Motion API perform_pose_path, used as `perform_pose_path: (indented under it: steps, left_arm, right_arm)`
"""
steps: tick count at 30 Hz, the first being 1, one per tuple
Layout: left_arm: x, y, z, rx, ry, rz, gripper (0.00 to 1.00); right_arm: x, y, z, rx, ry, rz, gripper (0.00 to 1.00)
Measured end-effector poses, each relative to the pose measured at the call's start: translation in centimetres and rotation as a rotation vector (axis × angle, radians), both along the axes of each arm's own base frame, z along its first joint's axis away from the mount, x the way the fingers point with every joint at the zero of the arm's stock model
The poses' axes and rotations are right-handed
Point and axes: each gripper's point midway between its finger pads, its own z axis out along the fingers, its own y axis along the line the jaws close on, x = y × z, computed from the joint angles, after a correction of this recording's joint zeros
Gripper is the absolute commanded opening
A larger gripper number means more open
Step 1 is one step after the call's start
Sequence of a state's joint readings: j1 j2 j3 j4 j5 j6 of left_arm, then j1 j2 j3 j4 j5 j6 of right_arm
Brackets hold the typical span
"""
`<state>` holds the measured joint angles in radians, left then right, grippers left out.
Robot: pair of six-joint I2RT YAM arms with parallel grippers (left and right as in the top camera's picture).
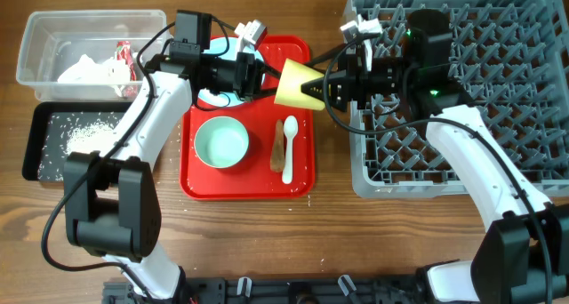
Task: Sort waste into correct bins and load items into the dishwasher rack
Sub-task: 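Hand the yellow cup from left gripper to right gripper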
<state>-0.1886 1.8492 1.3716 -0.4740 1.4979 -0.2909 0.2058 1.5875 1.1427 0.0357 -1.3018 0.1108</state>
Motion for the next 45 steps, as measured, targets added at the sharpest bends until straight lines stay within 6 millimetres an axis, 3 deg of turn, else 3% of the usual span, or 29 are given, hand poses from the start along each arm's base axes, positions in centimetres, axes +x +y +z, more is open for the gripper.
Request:
perform_pose_path:
  steps: [2, 5, 10, 15, 32, 36, 45]
  left_arm:
    - [0.0, 0.0, -0.1, 0.003, 0.004, 0.002, 0.04]
    - [-0.2, 0.0, 0.3, -0.018, 0.003, -0.013, 0.04]
    - [-0.3, 0.0, 0.4, -0.024, 0.005, -0.017, 0.04]
    - [0.0, 0.3, 0.3, -0.021, 0.003, -0.005, 0.04]
    - [0.2, 0.8, 0.5, -0.028, 0.004, 0.003, 0.04]
    - [0.2, 0.8, 0.5, -0.03, 0.005, 0.001, 0.04]
    - [0.2, 0.9, 0.5, -0.03, 0.004, 0.002, 0.04]
  right_arm:
    - [-0.2, 0.0, -0.4, -0.01, 0.01, 0.003, 0.79]
    - [-0.6, 0.4, -0.8, -0.02, 0.016, 0.014, 0.81]
    - [-0.2, 0.3, -0.4, -0.013, -0.024, 0.005, 0.79]
    - [0.4, -1.3, -0.4, -0.004, 0.016, -0.021, 0.76]
    - [0.5, -0.4, -0.5, 0.002, -0.016, 0.002, 0.76]
    - [0.4, -0.1, -0.6, 0.005, -0.026, 0.011, 0.64]
    - [0.3, 0.0, -0.5, 0.009, -0.025, 0.018, 0.53]
